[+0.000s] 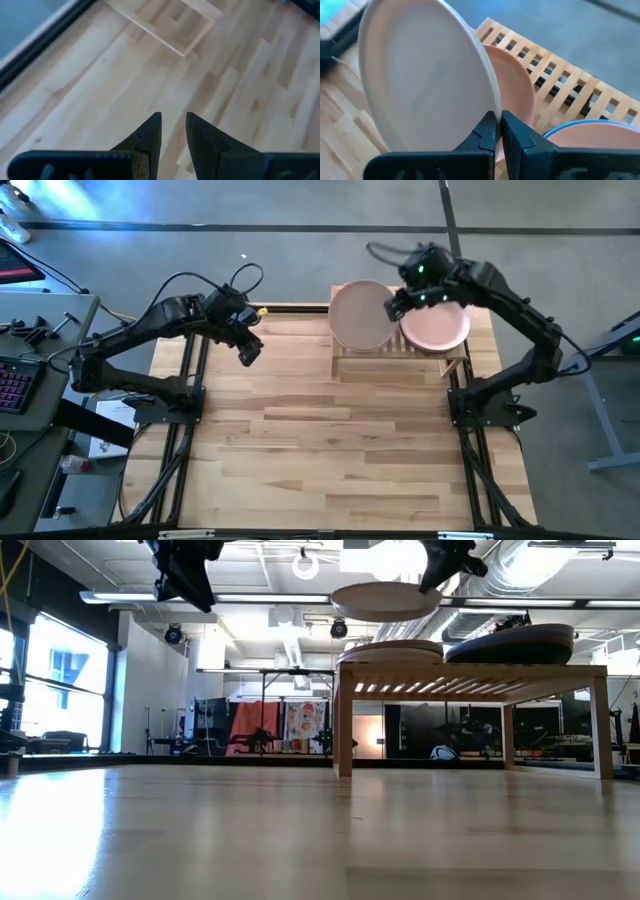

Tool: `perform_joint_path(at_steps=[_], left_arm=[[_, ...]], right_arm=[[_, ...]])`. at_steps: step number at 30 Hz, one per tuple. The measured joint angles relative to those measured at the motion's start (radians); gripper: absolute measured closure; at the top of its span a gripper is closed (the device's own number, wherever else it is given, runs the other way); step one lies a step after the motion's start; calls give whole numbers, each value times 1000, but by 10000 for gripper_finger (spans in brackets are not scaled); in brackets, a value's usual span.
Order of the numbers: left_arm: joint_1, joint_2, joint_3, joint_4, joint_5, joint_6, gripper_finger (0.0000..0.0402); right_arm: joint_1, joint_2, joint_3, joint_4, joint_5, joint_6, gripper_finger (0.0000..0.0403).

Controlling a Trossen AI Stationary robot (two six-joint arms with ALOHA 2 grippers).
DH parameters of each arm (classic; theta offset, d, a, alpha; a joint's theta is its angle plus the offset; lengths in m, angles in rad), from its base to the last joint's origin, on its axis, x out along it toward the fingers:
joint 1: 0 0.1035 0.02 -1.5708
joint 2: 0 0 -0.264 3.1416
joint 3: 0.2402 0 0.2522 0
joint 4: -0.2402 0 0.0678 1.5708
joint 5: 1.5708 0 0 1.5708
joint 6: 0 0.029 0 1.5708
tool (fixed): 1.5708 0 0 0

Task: Place and stack plates onto a shelf
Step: Stack the gray plate on top of the brown plate on the shelf

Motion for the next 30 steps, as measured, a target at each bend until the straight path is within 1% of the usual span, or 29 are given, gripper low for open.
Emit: perform_joint_path(at_steps=[3,7,10,14,18,20,26,30], left_arm=[[27,0,0,1,-12,-3,325],[56,0,0,1,-12,-18,325],[75,0,0,1,-13,-19,325],[89,0,0,1,-13,-19,325],[99,0,0,1,-25,-20,325],[99,0,0,0,-35,-27,325],[99,0,0,0,-39,-33,325],[99,0,0,0,-39,-72,325]], right_arm=[[-98,0,0,30,-117,-22,403],[-210,7,0,37,-209,-25,403],[-286,29,0,36,-297,-27,403],[-360,68,0,33,-409,-44,403],[-400,117,0,19,-498,-50,403],[-409,138,0,5,-513,-68,403],[-410,182,0,-52,-509,-115,403],[-406,202,0,-81,-508,-135,403]])
